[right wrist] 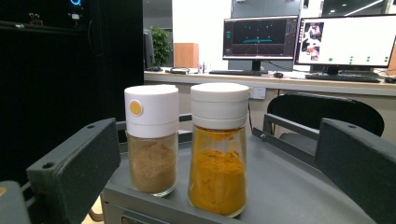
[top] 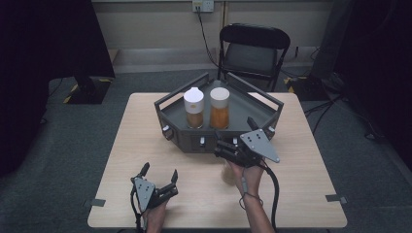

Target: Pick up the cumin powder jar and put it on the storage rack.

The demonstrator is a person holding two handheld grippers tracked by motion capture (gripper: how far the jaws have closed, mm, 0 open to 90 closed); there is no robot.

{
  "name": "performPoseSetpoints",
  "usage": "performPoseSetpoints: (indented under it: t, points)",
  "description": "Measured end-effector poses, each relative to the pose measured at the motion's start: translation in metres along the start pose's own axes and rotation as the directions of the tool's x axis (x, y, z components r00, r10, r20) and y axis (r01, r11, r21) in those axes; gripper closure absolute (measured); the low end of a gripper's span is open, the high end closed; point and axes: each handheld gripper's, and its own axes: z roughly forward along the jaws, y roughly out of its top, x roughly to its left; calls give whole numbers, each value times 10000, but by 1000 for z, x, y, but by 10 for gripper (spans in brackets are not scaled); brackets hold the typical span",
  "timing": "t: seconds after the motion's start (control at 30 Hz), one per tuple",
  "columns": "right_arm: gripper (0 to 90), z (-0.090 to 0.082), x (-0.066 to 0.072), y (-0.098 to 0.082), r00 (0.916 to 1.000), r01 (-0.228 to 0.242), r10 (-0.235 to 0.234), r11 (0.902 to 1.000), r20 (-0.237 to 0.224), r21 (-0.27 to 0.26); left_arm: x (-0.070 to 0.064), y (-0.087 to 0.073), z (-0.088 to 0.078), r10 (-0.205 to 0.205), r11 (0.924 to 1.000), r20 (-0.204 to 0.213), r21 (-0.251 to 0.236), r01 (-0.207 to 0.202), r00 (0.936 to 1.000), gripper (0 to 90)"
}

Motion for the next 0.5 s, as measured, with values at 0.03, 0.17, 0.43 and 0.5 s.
performPoseSetpoints:
  t: [0.03,0.17,0.43,0.5]
  points:
    - [0,-2,0,-1,10000,12,-12,10000,23,-23,0,0,0,-2,10000,1,-3,2,10000,11]
    - [0,-11,-4,-5,10000,-69,69,9999,59,-107,0,0,0,1,10000,2,-2,-1,10000,11]
    - [0,-28,-7,-13,9997,-21,28,9996,225,-289,0,0,0,0,10000,1,-2,0,10000,11]
    - [0,-31,-7,-16,9996,-15,23,9996,271,-299,0,0,0,-2,10000,0,-3,2,10000,11]
